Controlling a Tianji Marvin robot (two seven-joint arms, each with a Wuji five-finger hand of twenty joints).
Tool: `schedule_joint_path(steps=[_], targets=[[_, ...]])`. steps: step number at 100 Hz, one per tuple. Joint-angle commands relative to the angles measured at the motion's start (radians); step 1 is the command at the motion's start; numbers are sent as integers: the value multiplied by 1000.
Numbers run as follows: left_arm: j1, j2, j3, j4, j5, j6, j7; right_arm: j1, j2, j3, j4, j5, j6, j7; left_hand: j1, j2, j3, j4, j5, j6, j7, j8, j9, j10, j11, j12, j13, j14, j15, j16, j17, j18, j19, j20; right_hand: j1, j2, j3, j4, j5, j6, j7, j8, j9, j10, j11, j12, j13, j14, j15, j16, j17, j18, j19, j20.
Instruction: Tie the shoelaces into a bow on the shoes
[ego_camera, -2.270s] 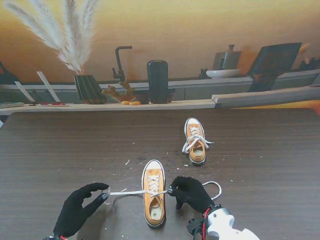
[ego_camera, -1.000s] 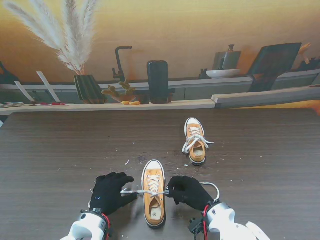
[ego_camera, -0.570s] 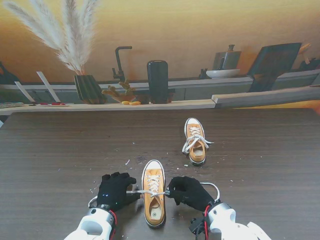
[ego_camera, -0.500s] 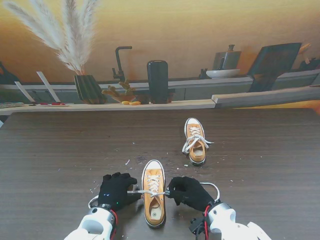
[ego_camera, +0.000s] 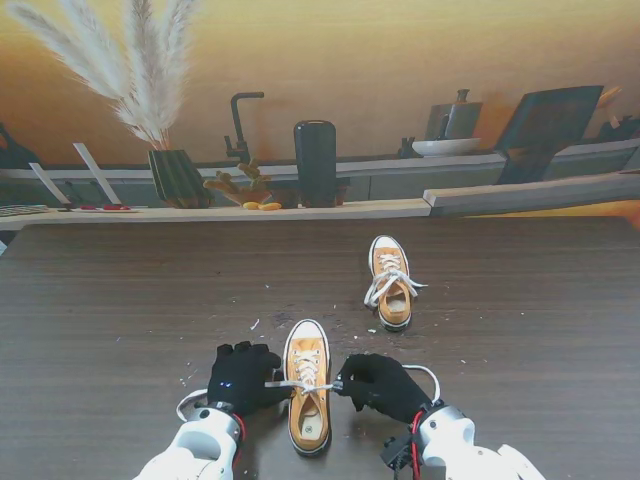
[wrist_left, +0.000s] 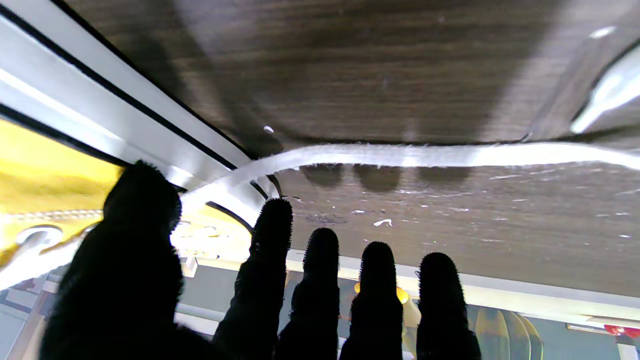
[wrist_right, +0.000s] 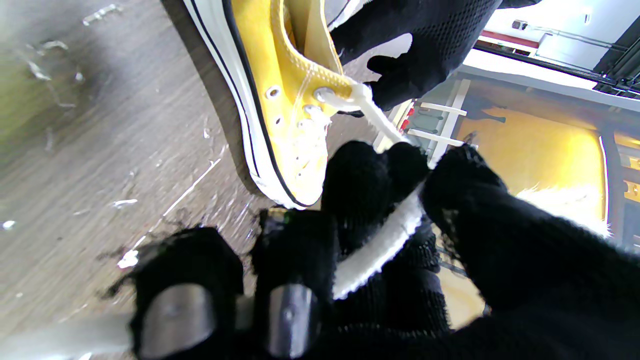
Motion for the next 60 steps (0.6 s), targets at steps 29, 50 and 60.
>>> schedule_joint_path(steps=[29, 50, 60], targets=[[33, -7, -7, 15, 17, 21, 36, -5, 5, 3, -5, 5, 3, 19, 61, -38, 68, 58, -2, -53, 57, 34, 9, -23, 24, 22, 8, -11, 29, 19, 8, -39, 34, 12, 3, 18, -33, 28, -10, -54, 12, -7, -15, 75, -11, 11, 36, -154, 40, 25, 38, -24, 150, 6], [61, -5, -25, -13, 43, 28, 34, -4, 6, -3, -5, 4, 6, 20, 62, -45, 77, 55, -10, -57, 94, 51, 7, -23, 23, 22, 7, -13, 31, 17, 7, -40, 36, 6, 2, 21, -33, 28, -11, -54, 11, -7, -15, 78, -12, 11, 36, -154, 40, 26, 38, -24, 150, 6], [70, 1, -33, -26, 62, 30, 8, -5, 6, -3, -7, 3, 8, 23, 73, -71, 85, 55, -23, -67, 104, 55, 1, -29, 20, 20, 2, -17, 27, 14, 2, -45, 31, 1, 2, 23, -35, 28, -12, -55, 10, -6, -16, 78, -13, 11, 36, -154, 40, 26, 38, -24, 150, 6]])
